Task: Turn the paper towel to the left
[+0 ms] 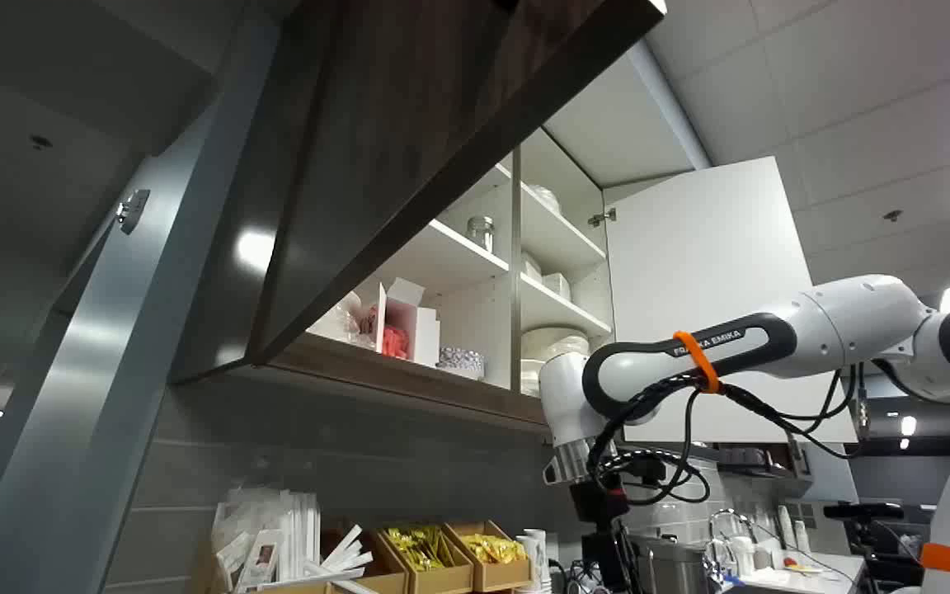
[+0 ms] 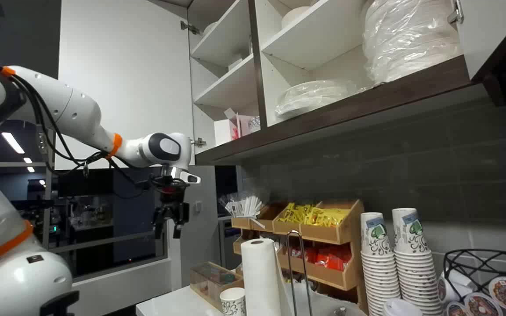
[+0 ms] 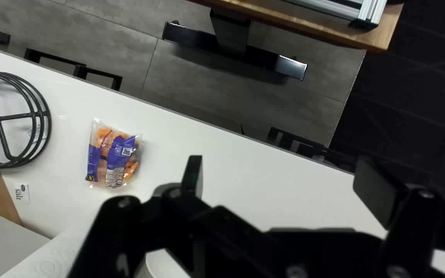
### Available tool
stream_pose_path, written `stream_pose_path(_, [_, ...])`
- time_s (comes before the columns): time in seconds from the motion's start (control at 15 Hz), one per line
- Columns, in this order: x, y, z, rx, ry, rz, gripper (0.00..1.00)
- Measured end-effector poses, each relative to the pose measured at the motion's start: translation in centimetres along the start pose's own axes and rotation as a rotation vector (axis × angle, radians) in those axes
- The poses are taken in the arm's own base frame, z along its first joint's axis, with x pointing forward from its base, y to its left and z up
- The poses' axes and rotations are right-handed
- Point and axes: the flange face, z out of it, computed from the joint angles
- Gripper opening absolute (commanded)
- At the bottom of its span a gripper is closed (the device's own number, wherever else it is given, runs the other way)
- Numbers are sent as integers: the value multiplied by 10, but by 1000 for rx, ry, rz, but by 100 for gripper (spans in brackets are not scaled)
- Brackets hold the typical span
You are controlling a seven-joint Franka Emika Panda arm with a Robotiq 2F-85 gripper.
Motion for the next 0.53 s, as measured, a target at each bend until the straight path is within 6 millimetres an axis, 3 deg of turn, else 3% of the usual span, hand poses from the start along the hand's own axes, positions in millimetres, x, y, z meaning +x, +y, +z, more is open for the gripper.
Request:
stream_pose_path(0.4, [0,1,-1,1,4,10,100])
stream_pose_path(0.53, [7,10,-8,30,49,87,100])
